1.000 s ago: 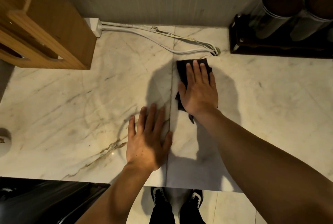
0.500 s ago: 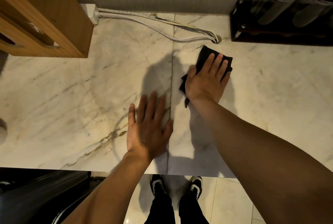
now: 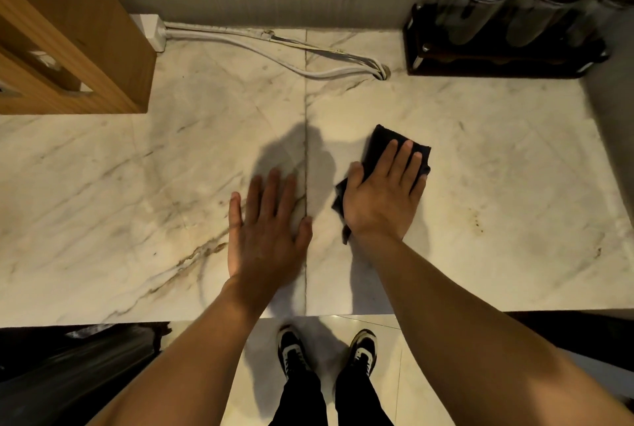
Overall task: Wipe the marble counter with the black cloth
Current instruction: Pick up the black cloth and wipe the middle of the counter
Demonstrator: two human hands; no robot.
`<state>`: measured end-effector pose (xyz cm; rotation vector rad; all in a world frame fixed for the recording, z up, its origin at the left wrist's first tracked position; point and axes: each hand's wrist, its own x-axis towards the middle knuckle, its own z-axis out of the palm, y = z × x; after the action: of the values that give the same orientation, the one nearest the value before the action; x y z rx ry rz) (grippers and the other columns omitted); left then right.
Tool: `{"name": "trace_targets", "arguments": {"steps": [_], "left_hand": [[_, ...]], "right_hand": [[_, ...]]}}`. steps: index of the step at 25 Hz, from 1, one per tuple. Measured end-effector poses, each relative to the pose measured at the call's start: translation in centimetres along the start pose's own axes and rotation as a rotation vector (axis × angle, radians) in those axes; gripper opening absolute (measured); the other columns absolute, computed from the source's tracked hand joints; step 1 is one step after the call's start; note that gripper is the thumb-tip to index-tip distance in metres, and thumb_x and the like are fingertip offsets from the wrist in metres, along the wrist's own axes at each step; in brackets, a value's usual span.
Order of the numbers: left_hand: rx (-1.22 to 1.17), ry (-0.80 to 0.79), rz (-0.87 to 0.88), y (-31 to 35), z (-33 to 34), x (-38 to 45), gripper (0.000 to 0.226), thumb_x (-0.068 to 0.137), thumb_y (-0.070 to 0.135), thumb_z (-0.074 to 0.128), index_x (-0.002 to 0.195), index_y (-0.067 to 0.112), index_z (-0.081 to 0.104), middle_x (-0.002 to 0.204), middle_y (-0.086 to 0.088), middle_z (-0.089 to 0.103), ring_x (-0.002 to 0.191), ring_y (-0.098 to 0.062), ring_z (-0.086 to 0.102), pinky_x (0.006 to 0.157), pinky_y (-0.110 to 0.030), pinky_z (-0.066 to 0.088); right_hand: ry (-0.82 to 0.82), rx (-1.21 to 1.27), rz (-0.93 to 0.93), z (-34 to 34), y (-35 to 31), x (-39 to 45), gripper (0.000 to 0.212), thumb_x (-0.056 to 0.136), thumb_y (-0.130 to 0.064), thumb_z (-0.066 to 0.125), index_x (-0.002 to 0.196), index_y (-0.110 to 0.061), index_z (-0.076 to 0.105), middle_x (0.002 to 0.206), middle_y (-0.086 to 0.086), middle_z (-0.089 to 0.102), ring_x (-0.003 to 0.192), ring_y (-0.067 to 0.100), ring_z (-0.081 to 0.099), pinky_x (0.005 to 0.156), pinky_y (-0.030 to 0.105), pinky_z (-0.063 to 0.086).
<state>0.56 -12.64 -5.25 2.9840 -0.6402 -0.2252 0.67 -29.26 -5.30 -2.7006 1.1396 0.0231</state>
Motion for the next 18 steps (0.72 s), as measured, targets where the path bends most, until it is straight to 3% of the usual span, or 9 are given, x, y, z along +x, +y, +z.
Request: {"name": "trace_targets", "arguments": {"steps": [6,12,18], "left_hand": [[0.033,0.021,0.037,0.0,0.1,-0.1,0.066,0.095,0.049,0.026,0.152,0.016,0.026,0.159,-0.012,0.026,0.145,-0.037,0.022,0.115,-0.059,0.017],[-0.050,0.009,-0.003,-0.2,0.1,0.2,0.067,0.094,0.055,0.017,0.154,0.026,0.012,0.164,-0.003,0.009,0.150,-0.027,0.002,0.120,-0.051,0.002],[-0.081,-0.011,0.008,0.4,-0.7,0.3,0.063,0.097,0.046,0.034,0.152,0.020,0.020,0.162,-0.010,0.016,0.148,-0.034,0.008,0.119,-0.054,0.007]], "right_hand": [[0.042,0.028,-0.051,0.0,3.1,-5.2,0.068,0.098,-0.048,0.021,0.152,-0.008,0.011,0.160,0.014,0.012,0.147,0.029,0.005,0.119,0.045,0.001],[0.046,0.000,-0.148,0.0,5.8,-8.3,0.067,0.097,-0.047,0.026,0.150,-0.006,0.021,0.158,0.015,0.019,0.146,0.031,0.013,0.117,0.045,0.002],[-0.008,-0.034,-0.388,-1.1,9.7,-8.8,0.067,0.096,-0.050,0.027,0.150,-0.011,0.019,0.159,0.011,0.018,0.147,0.026,0.012,0.117,0.043,0.003]]}}
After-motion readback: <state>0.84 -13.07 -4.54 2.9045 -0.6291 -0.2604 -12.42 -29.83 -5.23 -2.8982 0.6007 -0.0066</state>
